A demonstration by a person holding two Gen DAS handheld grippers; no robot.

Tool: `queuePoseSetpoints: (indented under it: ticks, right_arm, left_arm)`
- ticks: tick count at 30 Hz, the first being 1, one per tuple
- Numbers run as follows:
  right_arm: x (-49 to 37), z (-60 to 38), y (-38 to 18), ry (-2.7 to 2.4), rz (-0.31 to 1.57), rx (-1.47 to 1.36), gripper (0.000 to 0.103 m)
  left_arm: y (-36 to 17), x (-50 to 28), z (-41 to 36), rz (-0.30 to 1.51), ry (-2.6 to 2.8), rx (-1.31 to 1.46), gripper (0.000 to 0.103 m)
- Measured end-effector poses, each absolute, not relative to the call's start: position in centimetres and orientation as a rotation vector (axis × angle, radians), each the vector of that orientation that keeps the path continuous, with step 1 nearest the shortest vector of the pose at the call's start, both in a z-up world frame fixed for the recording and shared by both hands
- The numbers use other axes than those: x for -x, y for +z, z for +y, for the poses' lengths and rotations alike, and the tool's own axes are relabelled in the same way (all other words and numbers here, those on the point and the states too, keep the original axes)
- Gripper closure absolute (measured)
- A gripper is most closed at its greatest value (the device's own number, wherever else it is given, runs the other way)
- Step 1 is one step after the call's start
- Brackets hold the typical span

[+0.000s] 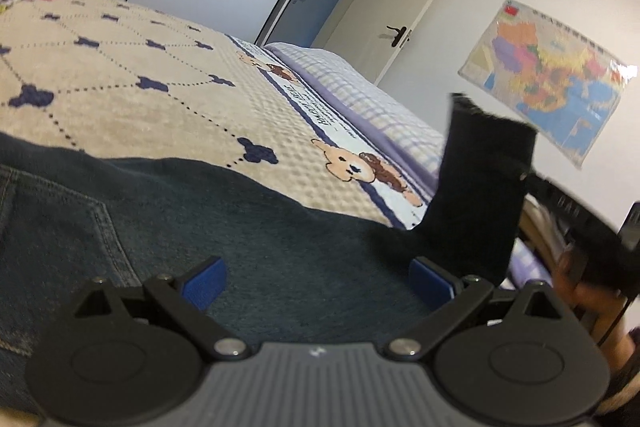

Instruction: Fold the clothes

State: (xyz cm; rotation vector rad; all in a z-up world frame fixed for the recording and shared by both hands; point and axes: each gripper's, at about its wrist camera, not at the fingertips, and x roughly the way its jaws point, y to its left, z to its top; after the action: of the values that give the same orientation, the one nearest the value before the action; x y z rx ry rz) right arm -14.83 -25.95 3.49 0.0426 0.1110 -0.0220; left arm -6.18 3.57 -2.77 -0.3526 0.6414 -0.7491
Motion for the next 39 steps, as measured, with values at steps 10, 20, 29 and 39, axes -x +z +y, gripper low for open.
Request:
queuePoseSetpoints:
  ticks: [10, 20, 29, 39]
  right_arm:
    - [12.8, -18.3, -0.4, 0.168, 0.249, 0.243, 0.088]
    - [14.5, -12.9, -4.8, 0.294, 0.307, 0.551, 0.088]
    - [16.6, -12.7, -5.2, 0.287, 0.267, 0.644, 0.088]
    - [17.6, -12.1, -6.0, 0.272, 0.242, 0.684, 0.086]
  left_arm:
    - [-3.4, 4.9, 5.1, 0.7, -0.766, 0.576, 0.004]
    - [-5.2, 3.7, 3.9, 0.818, -0.784, 0.766, 0.012]
    - [-6.5, 2.5, 3.0, 0.868, -0.719, 0.838, 0.039]
    - [-6.4, 2.2, 1.3, 0.822, -0.572, 0.713, 0.092]
